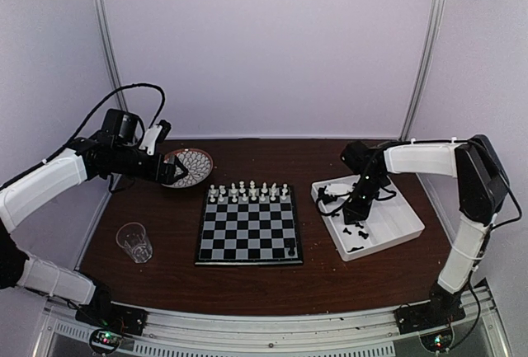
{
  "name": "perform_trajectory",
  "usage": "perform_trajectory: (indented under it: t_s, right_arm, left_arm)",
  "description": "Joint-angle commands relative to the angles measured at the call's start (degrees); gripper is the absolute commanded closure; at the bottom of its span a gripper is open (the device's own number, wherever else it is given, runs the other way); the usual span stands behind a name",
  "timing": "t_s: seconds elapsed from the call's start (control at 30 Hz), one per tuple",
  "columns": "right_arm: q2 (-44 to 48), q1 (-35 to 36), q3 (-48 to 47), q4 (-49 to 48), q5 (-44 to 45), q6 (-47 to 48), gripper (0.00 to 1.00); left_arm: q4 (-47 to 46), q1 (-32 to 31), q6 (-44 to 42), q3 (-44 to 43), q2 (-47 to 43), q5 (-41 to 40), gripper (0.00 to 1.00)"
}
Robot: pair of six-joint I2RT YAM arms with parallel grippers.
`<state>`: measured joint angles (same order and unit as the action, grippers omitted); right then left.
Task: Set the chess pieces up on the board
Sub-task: Pick up the bishop from the storage box.
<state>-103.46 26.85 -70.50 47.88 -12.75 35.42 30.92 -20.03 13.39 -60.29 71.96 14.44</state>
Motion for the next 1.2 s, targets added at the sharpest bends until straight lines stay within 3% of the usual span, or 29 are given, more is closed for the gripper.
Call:
perform_trajectory:
  t_s: [0.0, 0.47, 0.9, 1.17]
  right_arm:
    - [-1.53, -0.22, -0.61, -1.40, 1.85, -0.67, 0.81]
    - [-5.02, -0.13, -1.54, -1.92, 4.62, -0.71, 0.79]
    - [-3.78, -0.13, -0.65, 0.39, 5.55, 2.44, 0.69]
    - [-4.36, -0.05, -0.56, -1.33, 9.93, 1.76, 0.72]
  left_arm:
    - [-2.60, -0.04, -0.47, -0.19, 0.06, 1.07, 0.09]
    - [-2.66, -0.01, -0.44, -0.17, -0.52, 1.05, 0.09]
    - [-2.61, -0.02, -0.36, -0.09, -0.87, 1.14, 0.10]
    - [-2.65, -0.02, -0.23, -0.09, -1.01, 1.15, 0.10]
